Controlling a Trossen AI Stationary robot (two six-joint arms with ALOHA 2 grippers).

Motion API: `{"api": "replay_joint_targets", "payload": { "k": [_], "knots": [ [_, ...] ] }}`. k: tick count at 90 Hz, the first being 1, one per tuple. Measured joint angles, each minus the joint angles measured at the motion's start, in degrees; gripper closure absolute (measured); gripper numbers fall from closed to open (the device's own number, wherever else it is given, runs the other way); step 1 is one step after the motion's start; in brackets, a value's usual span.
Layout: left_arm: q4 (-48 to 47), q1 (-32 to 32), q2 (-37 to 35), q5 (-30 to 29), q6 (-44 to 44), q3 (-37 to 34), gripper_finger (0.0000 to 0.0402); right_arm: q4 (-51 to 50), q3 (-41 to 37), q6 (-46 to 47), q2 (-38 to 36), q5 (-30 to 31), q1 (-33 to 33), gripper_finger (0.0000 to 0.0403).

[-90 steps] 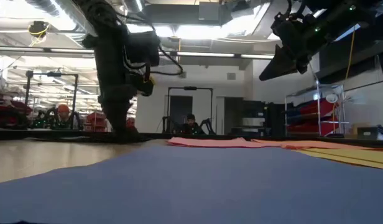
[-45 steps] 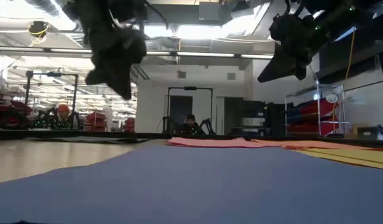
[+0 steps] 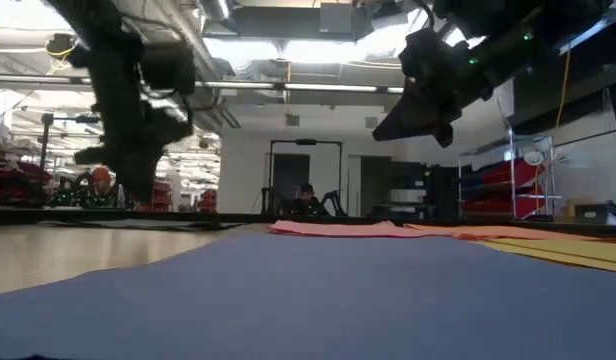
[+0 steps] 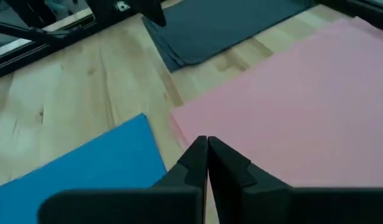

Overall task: Organize paper
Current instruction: Move all of the black paper at the upper left of the table

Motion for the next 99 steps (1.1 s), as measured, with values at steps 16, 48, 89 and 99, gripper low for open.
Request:
{"api": "replay_joint_targets", "payload": {
  "k": [16,48,89,99],
  "knots": [
    [0.6,-2.2,0.0,1.8,-3.1,-3.8,0.0401,-0.9,3.9,-0.4,2.5,0.5,-0.1,0.0403],
    [5.3,-13.7,-0.6,1.8,-14.8,-5.6,0.0402,-1.0,6.8,-1.8,4.5,0.0,-1.6,0.0403],
    [3.2,-9.9,-1.0,-13.9,-12.2,-4.4,0.0402,-0.6,6.8,-2.2,4.5,-1.9,-4.3,0.0403],
    [7.0,-9.6,-0.1,-11.7,-12.9,-6.9,0.0401,-0.6,6.8,-2.2,4.5,-2.0,-4.6,0.0403]
  ]
}}
